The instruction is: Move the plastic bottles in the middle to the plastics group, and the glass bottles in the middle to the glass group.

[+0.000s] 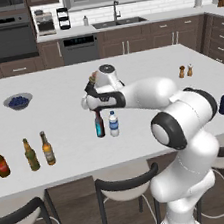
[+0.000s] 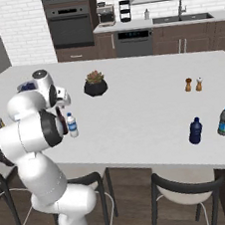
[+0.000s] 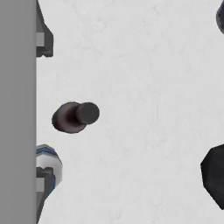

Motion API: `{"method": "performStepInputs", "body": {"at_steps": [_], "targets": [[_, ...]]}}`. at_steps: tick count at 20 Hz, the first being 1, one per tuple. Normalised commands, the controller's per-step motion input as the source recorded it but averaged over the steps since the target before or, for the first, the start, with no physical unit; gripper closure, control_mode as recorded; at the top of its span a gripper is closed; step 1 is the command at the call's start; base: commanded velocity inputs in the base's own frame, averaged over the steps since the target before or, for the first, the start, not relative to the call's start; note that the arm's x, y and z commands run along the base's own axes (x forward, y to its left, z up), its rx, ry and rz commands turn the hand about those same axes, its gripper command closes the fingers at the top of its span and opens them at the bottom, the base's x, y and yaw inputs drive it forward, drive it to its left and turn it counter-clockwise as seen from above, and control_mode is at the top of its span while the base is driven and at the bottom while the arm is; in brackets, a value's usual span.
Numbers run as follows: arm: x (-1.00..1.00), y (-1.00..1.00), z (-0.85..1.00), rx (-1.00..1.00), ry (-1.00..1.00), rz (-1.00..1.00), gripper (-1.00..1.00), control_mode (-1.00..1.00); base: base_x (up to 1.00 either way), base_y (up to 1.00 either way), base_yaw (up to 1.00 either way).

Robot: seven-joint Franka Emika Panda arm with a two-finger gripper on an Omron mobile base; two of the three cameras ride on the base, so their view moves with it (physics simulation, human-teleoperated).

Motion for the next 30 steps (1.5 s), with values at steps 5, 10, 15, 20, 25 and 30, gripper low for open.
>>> {"method": "performStepInputs", "body": {"at_steps": [5,10,15,20,25,30], "targets": [[0.12,0.02,-0.34,0.0,0.1,-0.01,-1.0,-1.0,0.0,0.0,0.0],[0.29,0.01,-0.19,0.0,0.05,-0.01,-1.0,-1.0,0.0,0.0,0.0],[0.2,0.0,-0.13,0.0,0.0,-0.01,-1.0,-1.0,0.0,0.0,0.0],[0.05,0.06,-0.13,0.0,0.0,-0.01,-1.0,-1.0,0.0,0.0,0.0],[-0.01,0.08,-0.07,0.0,0.0,-0.02,-1.0,-1.0,0.0,0.0,0.0],[0.01,0.03,-0.1,0.0,0.0,-0.04,-1.0,-1.0,0.0,0.0,0.0]]}}
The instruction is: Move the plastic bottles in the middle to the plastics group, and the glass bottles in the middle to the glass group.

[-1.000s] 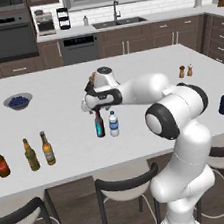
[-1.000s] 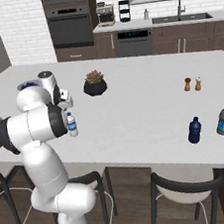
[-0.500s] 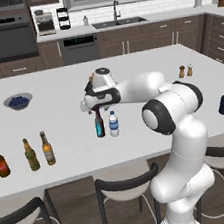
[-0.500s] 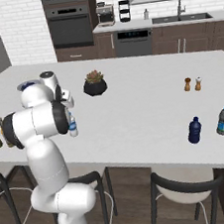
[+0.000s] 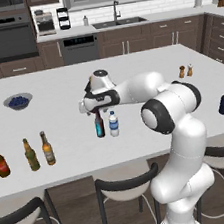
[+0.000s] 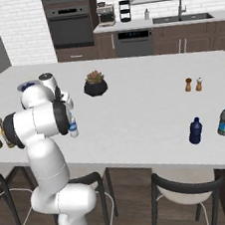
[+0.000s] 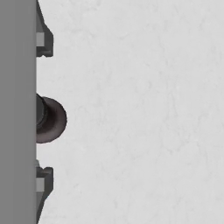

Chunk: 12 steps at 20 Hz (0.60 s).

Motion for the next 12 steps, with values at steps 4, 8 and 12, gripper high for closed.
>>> {"method": "performStepInputs", "body": {"at_steps": [4,8,12], "targets": [[0.01,0.0,-0.1,0.0,0.0,-0.04,1.0,-1.0,0.0,0.0,0.0],[0.0,0.0,-0.06,0.0,0.0,-0.02,1.0,-1.0,0.0,0.0,0.0],[-0.11,0.0,-0.01,0.0,0.0,-0.01,1.0,-1.0,0.0,0.0,0.0]]}}
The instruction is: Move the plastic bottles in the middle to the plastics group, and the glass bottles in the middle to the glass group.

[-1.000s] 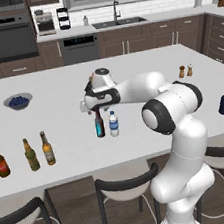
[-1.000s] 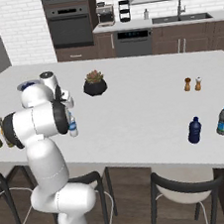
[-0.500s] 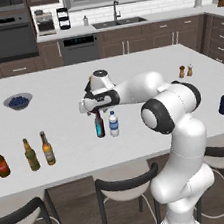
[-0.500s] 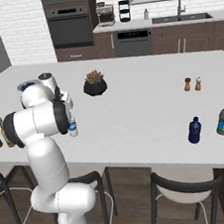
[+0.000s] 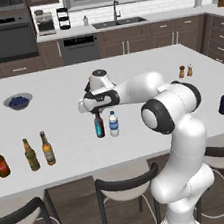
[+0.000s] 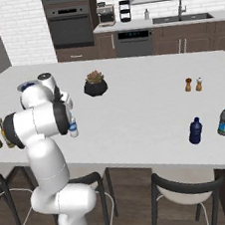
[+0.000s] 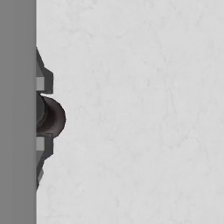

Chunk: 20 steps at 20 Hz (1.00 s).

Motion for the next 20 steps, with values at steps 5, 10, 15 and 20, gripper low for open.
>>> {"method": "performStepInputs", "body": {"at_steps": [5,10,15,20], "targets": [[-0.44,0.03,0.14,0.04,-0.02,0.0,1.0,-1.0,0.0,0.0,0.0],[-0.71,0.4,0.27,0.04,-0.1,0.0,1.0,-1.0,0.0,0.0,0.0],[-0.45,0.73,0.03,0.0,-0.18,0.0,1.0,-1.0,0.0,0.0,0.0],[0.03,0.76,0.09,0.0,0.0,0.0,1.0,-1.0,0.0,0.0,0.0]]}}
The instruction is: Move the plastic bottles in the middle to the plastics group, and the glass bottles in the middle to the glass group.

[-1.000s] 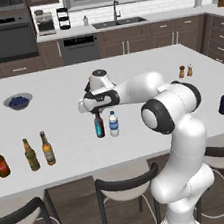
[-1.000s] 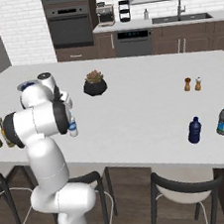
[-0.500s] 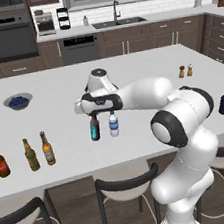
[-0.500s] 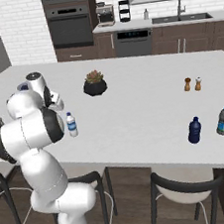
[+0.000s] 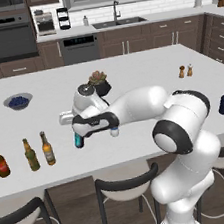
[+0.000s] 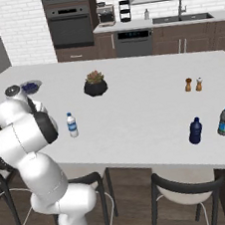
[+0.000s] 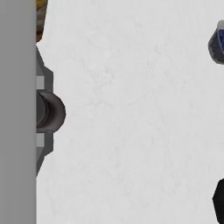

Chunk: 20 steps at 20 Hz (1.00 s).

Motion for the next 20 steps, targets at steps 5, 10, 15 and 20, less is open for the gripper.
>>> {"method": "performStepInputs", "body": {"at_steps": [5,10,15,20], "targets": [[0.13,0.59,0.26,0.03,0.0,0.0,1.0,-1.0,0.0,0.0,0.0],[0.02,0.58,0.02,0.0,0.0,0.0,1.0,-1.0,0.0,0.0,0.0],[0.08,0.45,-0.04,0.0,0.0,-0.01,1.0,-1.0,0.0,0.0,0.0],[0.15,0.28,-0.07,0.0,-0.01,-0.06,1.0,-1.0,0.0,0.0,0.0]]}}
